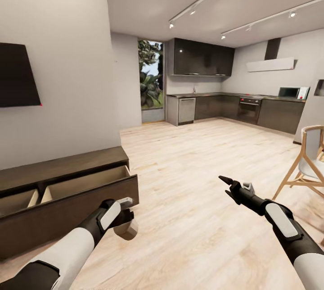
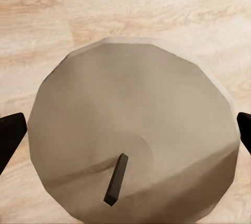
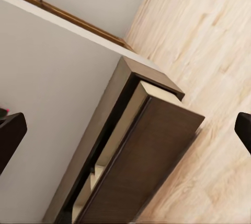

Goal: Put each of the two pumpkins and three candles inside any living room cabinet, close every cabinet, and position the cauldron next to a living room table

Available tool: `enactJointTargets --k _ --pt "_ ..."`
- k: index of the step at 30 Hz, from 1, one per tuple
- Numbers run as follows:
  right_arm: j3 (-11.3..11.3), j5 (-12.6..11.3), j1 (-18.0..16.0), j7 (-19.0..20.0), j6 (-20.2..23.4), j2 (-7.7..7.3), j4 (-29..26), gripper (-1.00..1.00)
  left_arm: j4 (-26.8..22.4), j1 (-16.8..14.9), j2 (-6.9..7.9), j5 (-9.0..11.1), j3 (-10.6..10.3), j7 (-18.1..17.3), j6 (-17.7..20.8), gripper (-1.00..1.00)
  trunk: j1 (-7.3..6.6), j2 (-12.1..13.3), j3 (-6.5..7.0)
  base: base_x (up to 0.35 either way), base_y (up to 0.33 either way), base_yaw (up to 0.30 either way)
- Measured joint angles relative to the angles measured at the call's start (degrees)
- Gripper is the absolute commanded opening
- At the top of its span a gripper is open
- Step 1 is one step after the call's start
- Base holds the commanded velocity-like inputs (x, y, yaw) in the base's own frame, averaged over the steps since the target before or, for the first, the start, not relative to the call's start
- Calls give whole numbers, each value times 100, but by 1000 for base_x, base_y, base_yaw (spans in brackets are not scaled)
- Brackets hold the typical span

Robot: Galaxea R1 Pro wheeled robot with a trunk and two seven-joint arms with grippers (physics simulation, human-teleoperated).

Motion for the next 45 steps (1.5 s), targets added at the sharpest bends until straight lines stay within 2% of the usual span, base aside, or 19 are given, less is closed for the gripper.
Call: enactJointTargets --k 32,45 --pt "3 6 0 -26 0 4 0 100 1 0 12 1 0 0 2 -100 0 0 146 0 0 272" --pt "3 0 0 -16 -1 -2 0 100 0 -1 21 6 0 0 -5 -100 -285 520 439 0 0 270"
